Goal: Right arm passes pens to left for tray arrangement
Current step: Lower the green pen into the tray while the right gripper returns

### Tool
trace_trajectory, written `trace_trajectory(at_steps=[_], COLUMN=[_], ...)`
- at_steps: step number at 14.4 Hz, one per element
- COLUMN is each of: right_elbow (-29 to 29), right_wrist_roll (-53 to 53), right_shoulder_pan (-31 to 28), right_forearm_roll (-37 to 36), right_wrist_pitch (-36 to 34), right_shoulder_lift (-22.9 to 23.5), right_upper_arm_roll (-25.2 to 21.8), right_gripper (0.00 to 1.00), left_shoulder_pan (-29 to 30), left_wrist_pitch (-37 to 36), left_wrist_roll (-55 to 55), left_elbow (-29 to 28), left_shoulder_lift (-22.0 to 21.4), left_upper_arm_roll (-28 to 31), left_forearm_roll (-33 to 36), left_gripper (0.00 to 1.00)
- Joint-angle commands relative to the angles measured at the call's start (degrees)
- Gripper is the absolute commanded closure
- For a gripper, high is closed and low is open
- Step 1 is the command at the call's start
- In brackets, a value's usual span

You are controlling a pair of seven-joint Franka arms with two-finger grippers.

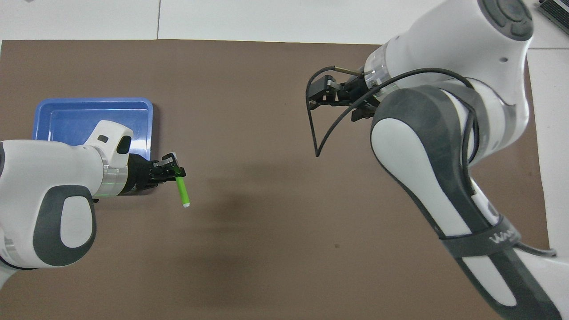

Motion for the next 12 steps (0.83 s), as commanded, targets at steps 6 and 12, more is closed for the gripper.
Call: trace_trajectory(at_steps=[6,12], right_elbow=[-9.7,-21.0], right_wrist_roll=[-15.4,-52.9], right_shoulder_pan=[-7.3,-15.3], right_forearm_roll=[-9.6,-9.6], right_wrist_pitch=[5.0,14.5], right_shoulder_lift=[-5.6,-9.5], right_upper_arm_roll=[0.5,0.5], right_gripper=[0.06,0.12], left_shoulder_pan=[8.8,14.1], left_wrist_pitch=[-6.6,-3.4], left_wrist_roll=[27.9,36.9], left_elbow=[13.9,15.6], left_shoulder_lift=[9.8,15.3], left_upper_arm_roll=[0.0,0.2], left_forearm_roll=[20.0,24.1], left_gripper=[1.00,1.00])
